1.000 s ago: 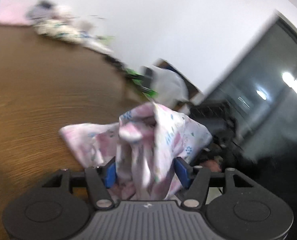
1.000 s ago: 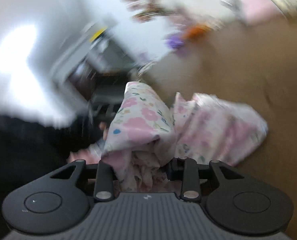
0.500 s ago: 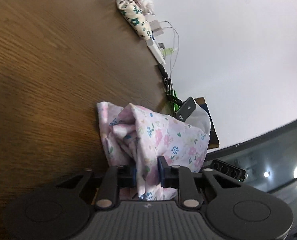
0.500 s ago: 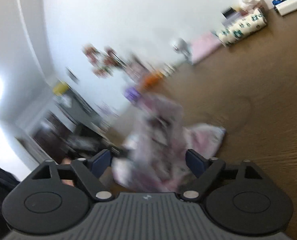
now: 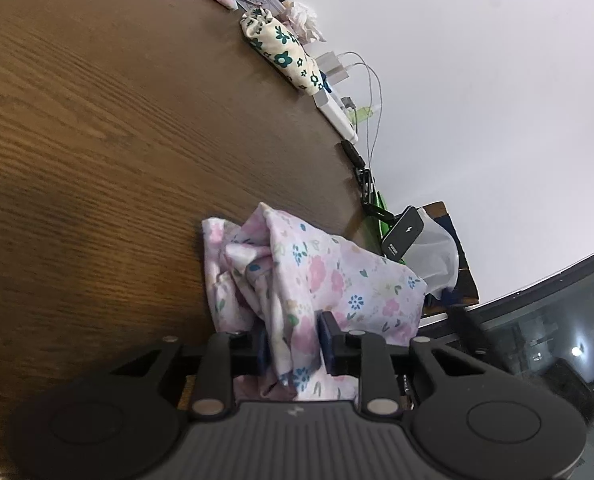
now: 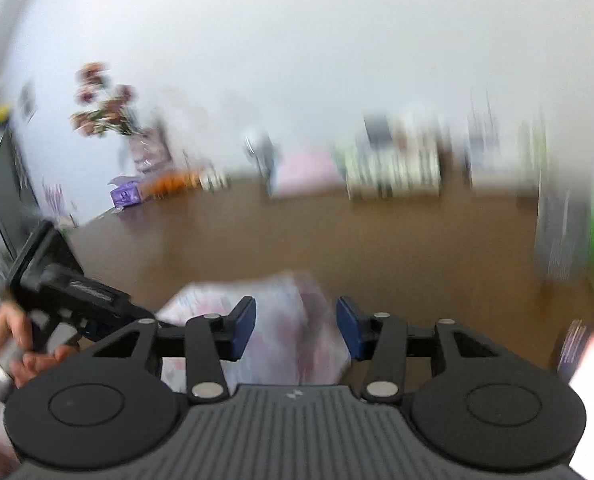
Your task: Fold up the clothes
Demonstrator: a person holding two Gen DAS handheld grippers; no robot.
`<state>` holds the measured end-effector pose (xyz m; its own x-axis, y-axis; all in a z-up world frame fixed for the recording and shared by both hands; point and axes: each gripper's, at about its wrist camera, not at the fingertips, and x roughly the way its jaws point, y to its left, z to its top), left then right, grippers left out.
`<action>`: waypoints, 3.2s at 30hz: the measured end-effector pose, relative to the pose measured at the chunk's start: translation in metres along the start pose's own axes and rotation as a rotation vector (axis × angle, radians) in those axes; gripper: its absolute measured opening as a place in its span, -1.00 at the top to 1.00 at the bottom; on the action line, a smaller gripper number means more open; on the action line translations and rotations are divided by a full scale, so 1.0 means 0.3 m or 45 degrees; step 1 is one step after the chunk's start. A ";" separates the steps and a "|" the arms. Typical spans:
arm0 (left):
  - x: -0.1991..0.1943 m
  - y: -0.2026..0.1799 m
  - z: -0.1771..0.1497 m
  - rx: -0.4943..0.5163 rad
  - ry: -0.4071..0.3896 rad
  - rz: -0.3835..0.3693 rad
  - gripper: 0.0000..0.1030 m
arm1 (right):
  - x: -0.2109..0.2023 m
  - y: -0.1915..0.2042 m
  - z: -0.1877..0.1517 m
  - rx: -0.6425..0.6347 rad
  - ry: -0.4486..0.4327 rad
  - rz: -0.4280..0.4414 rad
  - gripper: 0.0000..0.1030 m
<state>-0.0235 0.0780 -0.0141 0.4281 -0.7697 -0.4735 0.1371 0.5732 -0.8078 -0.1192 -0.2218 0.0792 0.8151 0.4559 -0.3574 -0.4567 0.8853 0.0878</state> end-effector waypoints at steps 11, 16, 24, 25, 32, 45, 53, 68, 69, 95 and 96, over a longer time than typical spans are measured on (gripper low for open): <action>-0.076 -0.084 -0.024 0.200 -0.197 0.160 0.27 | 0.280 -0.038 -0.105 0.218 0.311 0.004 0.55; -0.170 -0.241 -0.044 0.485 -0.468 0.214 0.19 | 0.254 -0.035 -0.137 0.160 0.281 -0.008 0.48; 0.073 -0.233 -0.040 0.547 -0.310 0.437 0.63 | 0.155 -0.005 -0.060 0.055 0.113 -0.056 0.12; 0.078 -0.222 -0.039 0.532 -0.306 0.446 0.63 | 0.160 -0.003 -0.065 0.043 0.126 -0.049 0.04; 0.079 -0.165 -0.045 0.512 -0.286 0.453 0.72 | 0.217 -0.106 -0.129 0.244 0.260 -0.049 -0.30; -0.002 -0.169 -0.032 0.450 -0.432 0.458 0.49 | 0.294 -0.132 -0.073 0.319 0.263 -0.080 0.35; -0.086 -0.142 -0.012 0.262 -0.450 0.382 -0.28 | 0.199 -0.209 -0.041 0.477 0.172 -0.007 -0.24; -0.045 -0.153 -0.058 0.319 -0.345 0.398 -0.31 | 0.212 -0.209 -0.094 0.612 0.260 0.112 -0.19; -0.047 -0.157 -0.066 0.331 -0.324 0.403 -0.33 | 0.203 -0.210 -0.090 0.613 0.254 0.121 -0.35; -0.038 -0.347 0.018 0.542 -0.331 0.232 0.73 | 0.238 -0.173 0.061 0.562 0.203 0.243 0.71; -0.045 -0.370 0.032 0.558 -0.348 0.229 0.73 | 0.234 -0.172 0.090 0.542 0.190 0.238 0.71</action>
<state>-0.0360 0.0274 0.0854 0.6878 -0.5811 -0.4349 0.3745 0.7974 -0.4732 -0.0287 -0.2330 0.0745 0.6589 0.6201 -0.4258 -0.3785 0.7625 0.5248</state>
